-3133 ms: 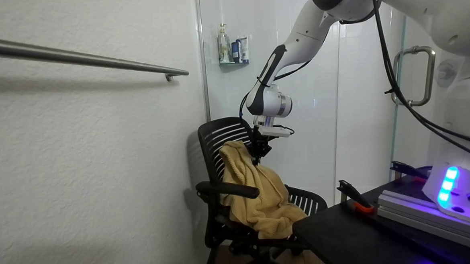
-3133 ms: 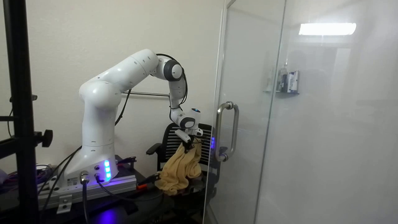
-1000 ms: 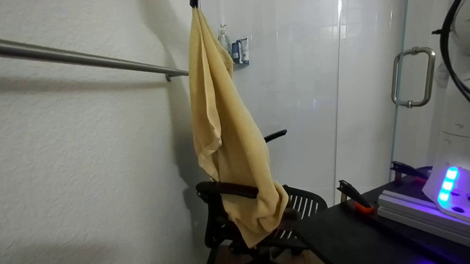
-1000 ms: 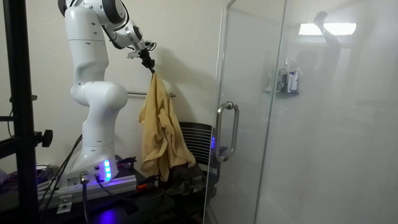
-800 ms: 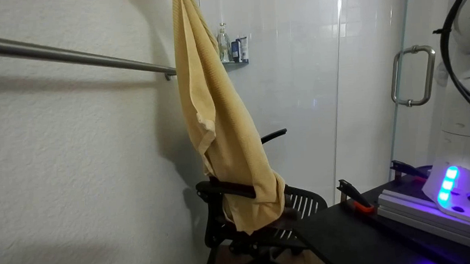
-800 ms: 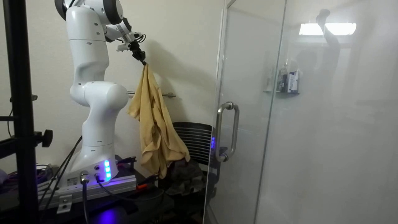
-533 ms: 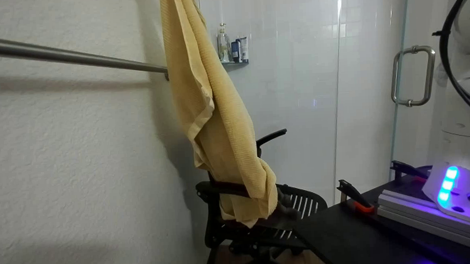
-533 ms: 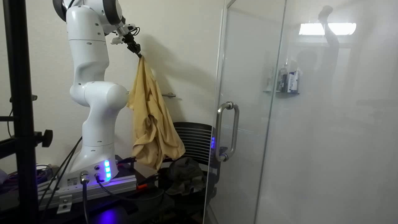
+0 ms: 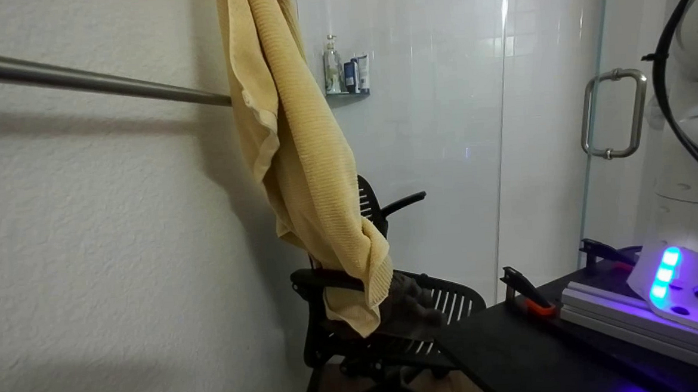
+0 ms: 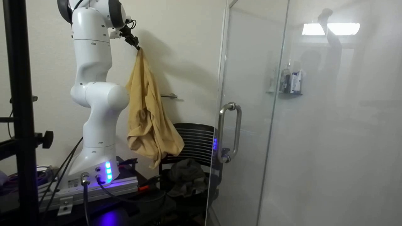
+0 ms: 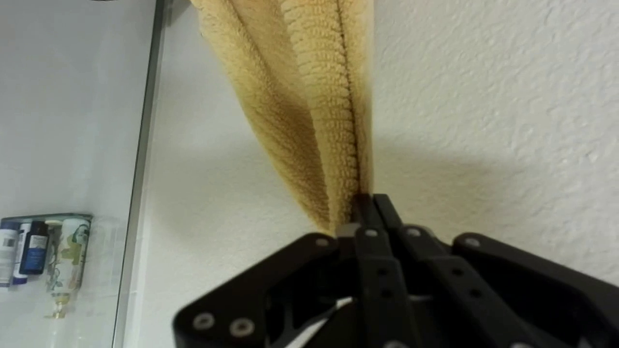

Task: Remove the towels from the black chair and put them on the floor

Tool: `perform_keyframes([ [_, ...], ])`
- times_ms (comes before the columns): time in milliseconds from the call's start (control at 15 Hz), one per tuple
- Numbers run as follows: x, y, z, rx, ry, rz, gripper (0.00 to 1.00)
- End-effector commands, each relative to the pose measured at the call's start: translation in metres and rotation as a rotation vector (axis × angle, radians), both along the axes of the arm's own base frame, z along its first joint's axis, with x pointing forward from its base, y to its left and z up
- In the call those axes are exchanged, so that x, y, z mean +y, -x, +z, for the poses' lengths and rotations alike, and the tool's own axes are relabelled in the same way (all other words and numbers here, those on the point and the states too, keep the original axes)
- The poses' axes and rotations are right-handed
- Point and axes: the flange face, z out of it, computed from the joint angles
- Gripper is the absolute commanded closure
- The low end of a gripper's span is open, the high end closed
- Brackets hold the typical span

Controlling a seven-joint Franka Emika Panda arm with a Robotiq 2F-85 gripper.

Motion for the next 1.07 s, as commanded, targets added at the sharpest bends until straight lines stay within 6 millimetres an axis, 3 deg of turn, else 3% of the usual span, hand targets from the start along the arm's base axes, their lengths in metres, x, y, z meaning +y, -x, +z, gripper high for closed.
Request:
perform_keyframes([
  [0, 0.012, -0.001, 0.016, -0.002, -0.001, 0.066, 0.99],
  [133, 0.017, 0.004, 0.008, -0.016, 0.067, 0.137, 0.99],
  [467, -0.001, -0.023, -0.041, 0.084, 0.045, 0.373, 0.99],
  [600, -0.01, -0.064, -0.076, 0.133, -0.004, 0.468, 0.99],
  [800, -0.014, -0.101, -0.133, 0.161, -0.02, 0.6, 0.99],
  [1000, -0.007, -0.124, -0.187, 0.185, -0.044, 0.707, 0.99],
])
